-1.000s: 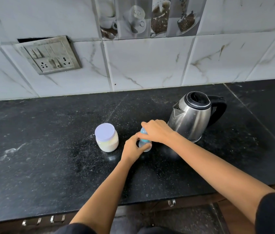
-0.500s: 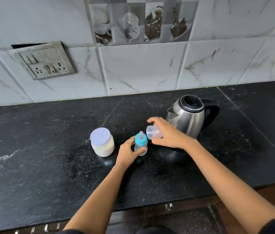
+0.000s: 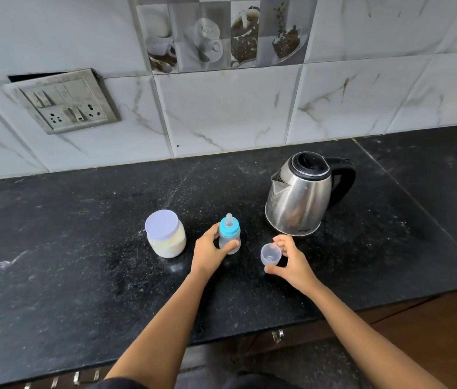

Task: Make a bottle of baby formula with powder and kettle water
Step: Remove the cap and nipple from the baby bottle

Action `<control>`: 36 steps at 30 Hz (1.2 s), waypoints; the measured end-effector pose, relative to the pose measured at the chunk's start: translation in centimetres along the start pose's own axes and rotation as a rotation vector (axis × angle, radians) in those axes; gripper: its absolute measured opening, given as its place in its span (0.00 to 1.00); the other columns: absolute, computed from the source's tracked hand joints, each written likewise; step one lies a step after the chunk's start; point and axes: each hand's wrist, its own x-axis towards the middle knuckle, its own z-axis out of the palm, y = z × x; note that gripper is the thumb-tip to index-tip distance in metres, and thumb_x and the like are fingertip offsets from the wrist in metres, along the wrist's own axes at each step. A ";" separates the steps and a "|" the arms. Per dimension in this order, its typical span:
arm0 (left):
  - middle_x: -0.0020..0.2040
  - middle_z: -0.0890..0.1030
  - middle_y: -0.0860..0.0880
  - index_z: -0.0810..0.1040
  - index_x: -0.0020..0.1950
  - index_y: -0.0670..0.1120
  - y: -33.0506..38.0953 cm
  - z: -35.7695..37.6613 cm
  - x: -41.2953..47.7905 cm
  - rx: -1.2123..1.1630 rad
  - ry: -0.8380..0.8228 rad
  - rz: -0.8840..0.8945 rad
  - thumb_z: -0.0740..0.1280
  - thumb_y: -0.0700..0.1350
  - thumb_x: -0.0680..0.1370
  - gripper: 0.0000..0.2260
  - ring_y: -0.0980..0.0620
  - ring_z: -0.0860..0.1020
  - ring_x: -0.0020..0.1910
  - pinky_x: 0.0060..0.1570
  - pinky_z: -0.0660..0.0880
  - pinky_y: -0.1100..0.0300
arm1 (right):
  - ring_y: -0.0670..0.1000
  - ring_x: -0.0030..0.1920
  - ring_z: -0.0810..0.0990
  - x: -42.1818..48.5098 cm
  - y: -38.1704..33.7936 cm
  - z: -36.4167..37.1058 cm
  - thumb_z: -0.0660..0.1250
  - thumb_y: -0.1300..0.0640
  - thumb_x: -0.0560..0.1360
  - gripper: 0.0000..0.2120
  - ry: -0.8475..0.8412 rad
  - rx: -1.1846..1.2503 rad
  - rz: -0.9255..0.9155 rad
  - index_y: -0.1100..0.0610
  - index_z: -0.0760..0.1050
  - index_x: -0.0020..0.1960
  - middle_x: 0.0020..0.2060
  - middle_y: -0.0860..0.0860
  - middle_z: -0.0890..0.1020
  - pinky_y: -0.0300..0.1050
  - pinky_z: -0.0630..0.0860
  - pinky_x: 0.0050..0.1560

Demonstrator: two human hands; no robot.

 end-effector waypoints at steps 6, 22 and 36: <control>0.63 0.77 0.56 0.71 0.68 0.51 0.2 0.0 -0.2 -0.015 0.005 0.009 0.75 0.47 0.71 0.28 0.60 0.74 0.61 0.62 0.68 0.65 | 0.43 0.60 0.69 0.0 -2.1 -0.6 0.78 0.48 0.64 0.34 0.130 -0.125 -0.183 0.50 0.68 0.66 0.58 0.45 0.71 0.37 0.67 0.60; 0.55 0.79 0.62 0.74 0.64 0.54 0.2 -0.7 0.2 0.053 -0.023 0.086 0.74 0.47 0.71 0.22 0.66 0.75 0.55 0.55 0.72 0.69 | 0.51 0.45 0.76 6.8 -11.1 4.3 0.76 0.48 0.65 0.20 -0.013 -0.357 -0.222 0.57 0.70 0.47 0.47 0.52 0.72 0.48 0.77 0.45; 0.52 0.80 0.62 0.76 0.59 0.56 -0.2 -1.1 1.2 0.083 -0.059 0.119 0.75 0.46 0.69 0.20 0.67 0.76 0.53 0.50 0.70 0.74 | 0.45 0.39 0.73 9.3 -9.3 3.1 0.76 0.54 0.66 0.13 -0.246 -0.210 -0.439 0.56 0.75 0.45 0.41 0.46 0.72 0.33 0.70 0.39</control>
